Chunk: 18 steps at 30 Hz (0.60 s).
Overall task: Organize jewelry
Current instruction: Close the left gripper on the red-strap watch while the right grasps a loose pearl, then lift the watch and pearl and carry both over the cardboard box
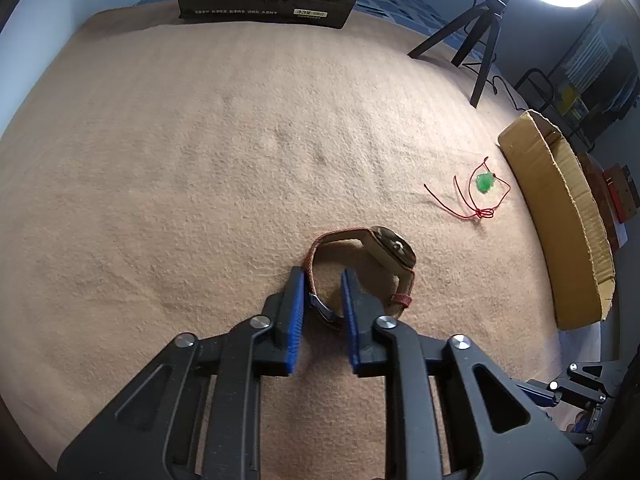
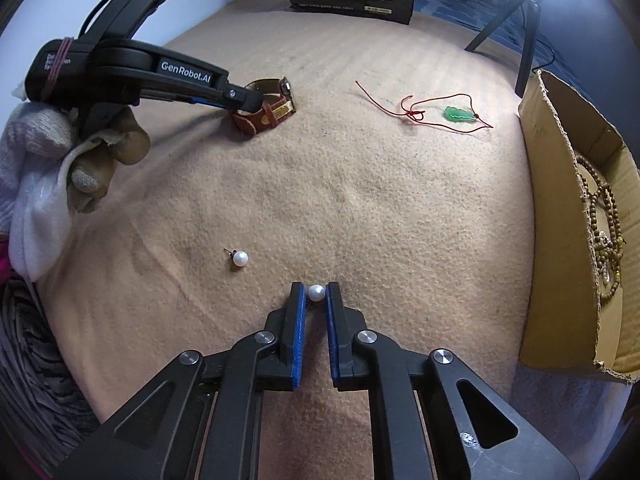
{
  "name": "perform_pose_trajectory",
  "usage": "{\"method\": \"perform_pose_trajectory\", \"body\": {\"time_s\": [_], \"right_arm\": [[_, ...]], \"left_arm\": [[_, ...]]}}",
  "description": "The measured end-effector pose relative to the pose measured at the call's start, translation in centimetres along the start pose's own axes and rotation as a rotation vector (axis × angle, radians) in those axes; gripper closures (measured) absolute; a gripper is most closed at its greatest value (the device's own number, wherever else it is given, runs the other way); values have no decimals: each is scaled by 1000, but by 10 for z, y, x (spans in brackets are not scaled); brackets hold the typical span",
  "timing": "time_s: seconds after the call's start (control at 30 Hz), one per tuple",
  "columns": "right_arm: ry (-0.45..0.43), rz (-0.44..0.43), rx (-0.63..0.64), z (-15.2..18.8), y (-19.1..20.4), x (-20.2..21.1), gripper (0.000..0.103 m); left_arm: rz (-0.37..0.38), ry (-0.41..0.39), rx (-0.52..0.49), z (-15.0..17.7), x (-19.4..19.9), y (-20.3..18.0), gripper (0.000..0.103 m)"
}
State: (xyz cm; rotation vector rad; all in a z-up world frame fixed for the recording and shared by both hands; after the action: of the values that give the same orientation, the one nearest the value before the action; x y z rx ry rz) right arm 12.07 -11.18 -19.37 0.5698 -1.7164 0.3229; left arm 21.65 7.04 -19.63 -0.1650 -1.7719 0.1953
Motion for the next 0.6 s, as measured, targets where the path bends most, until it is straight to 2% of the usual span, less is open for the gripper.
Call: {"method": "perform_pose_trajectory", "body": {"time_s": [0.37, 0.6], "right_arm": [[-35, -11, -36, -3, -9, 9, 95], [-57, -7, -48, -5, -12, 16, 95]], "left_arm": [[5, -18, 14, 0, 7, 0, 97], [-1, -33, 9, 1, 13, -5, 97]]}}
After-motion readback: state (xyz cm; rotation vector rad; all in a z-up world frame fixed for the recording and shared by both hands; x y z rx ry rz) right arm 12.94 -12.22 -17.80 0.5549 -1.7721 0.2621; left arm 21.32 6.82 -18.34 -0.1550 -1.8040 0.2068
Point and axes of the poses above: each gripper's, at about its wrist camera, not at the fingertips, and x roughly against the way its jaws point, y to its left, z to its underside, the point moved 2 cm from there along -x, roughly the way its jaws point, and after that the axes turned 12 degrees about y, right-handed, at the moved point
